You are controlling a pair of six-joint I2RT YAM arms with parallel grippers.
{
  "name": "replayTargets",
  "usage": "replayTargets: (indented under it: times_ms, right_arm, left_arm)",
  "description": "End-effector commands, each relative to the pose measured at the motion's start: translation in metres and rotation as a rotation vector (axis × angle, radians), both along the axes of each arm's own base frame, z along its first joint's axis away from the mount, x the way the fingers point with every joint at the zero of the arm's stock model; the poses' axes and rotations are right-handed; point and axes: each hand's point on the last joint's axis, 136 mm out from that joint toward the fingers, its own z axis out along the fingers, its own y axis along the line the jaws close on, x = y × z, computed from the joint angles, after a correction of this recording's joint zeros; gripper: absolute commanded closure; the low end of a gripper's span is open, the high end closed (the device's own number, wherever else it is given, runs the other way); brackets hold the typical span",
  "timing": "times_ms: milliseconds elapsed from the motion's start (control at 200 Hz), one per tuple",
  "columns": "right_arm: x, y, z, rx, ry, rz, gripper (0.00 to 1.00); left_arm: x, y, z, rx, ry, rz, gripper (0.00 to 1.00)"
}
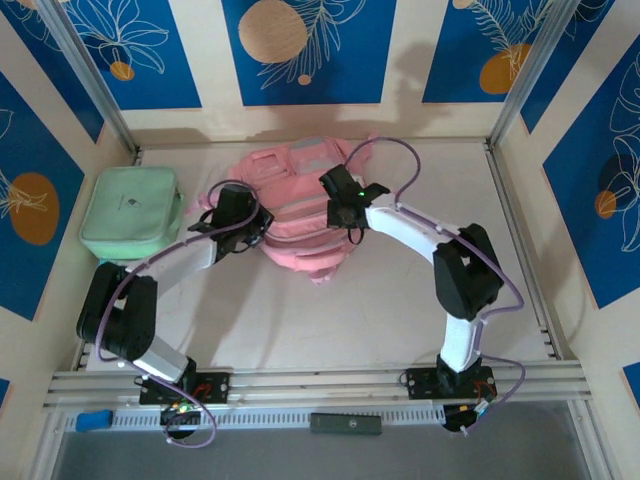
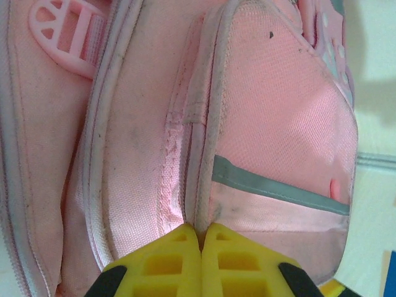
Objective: Pack books, pencil case, and school supplies into a backpack
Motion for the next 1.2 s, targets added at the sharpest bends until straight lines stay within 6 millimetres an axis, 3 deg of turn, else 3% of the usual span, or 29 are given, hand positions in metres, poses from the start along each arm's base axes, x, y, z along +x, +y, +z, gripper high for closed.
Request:
replayTargets:
  times_ms: [0,60,130,190,290,360,400,480,555,650,715,830,880,995,1045,1115,1195]
  right_arm:
    - [-0.012,-0.019,0.004,-0.045,0.008,0.047,1.00]
    - [-0.013,-0.012,0.004,-0.036,0.012,0.102,1.00]
    - [-0.021,0.016,0.003,0.032,0.020,0.278,1.00]
    - [-0.029,0.027,0.001,0.045,0.024,0.349,1.00]
    - [-0.045,0.050,-0.001,0.167,0.066,0.488,1.00]
    - [-0.050,0.059,-0.003,0.163,0.068,0.530,1.00]
    - [-0.047,0.055,-0.006,0.085,0.049,0.501,1.00]
    - [-0.026,0.026,-0.009,-0.077,0.014,0.370,1.00]
    - [-0.002,0.006,-0.012,-0.047,0.036,0.267,1.00]
    - [0.030,-0.016,-0.002,-0.048,0.013,0.170,1.00]
    - [0.040,-0.011,0.009,-0.061,-0.035,0.211,1.00]
    - [0.033,0.026,0.016,-0.011,-0.060,0.410,1.00]
    - [0.028,0.028,0.016,-0.002,-0.038,0.429,0.89]
    - [0.014,0.008,0.030,0.049,-0.063,0.355,0.54]
    - [0.012,-0.017,0.037,0.052,-0.092,0.269,0.38]
    - [0.011,-0.070,0.035,0.036,-0.122,0.090,0.32]
    - [0.010,-0.140,0.037,0.036,-0.204,-0.128,0.31]
  left_arm:
    - [-0.013,0.034,-0.007,0.093,0.046,-0.056,1.00]
    - [-0.012,0.038,-0.006,0.094,0.034,-0.081,1.00]
    - [-0.011,0.039,-0.005,0.076,0.027,-0.099,1.00]
    - [-0.008,0.039,-0.004,0.063,0.027,-0.119,1.00]
    - [-0.001,0.040,-0.003,0.078,0.028,-0.156,1.00]
    - [0.009,0.043,-0.002,0.085,0.020,-0.184,1.00]
    - [0.014,0.050,-0.004,0.118,0.029,-0.184,1.00]
    - [0.021,0.060,-0.003,0.176,0.036,-0.219,1.00]
    - [0.021,0.066,-0.006,0.244,0.058,-0.252,1.00]
    - [0.020,0.073,-0.007,0.305,0.072,-0.267,1.00]
    - [0.020,0.078,-0.008,0.350,0.070,-0.278,1.00]
    - [0.024,0.076,-0.012,0.365,0.082,-0.315,1.00]
    - [0.026,0.067,-0.011,0.333,0.075,-0.353,1.00]
    - [0.020,0.065,0.000,0.345,0.014,-0.383,0.56]
    - [0.015,0.073,0.012,0.398,-0.035,-0.368,0.35]
    - [0.005,0.101,0.022,0.540,-0.057,-0.294,0.01]
    - [-0.007,0.152,0.030,0.804,-0.030,-0.162,0.00]
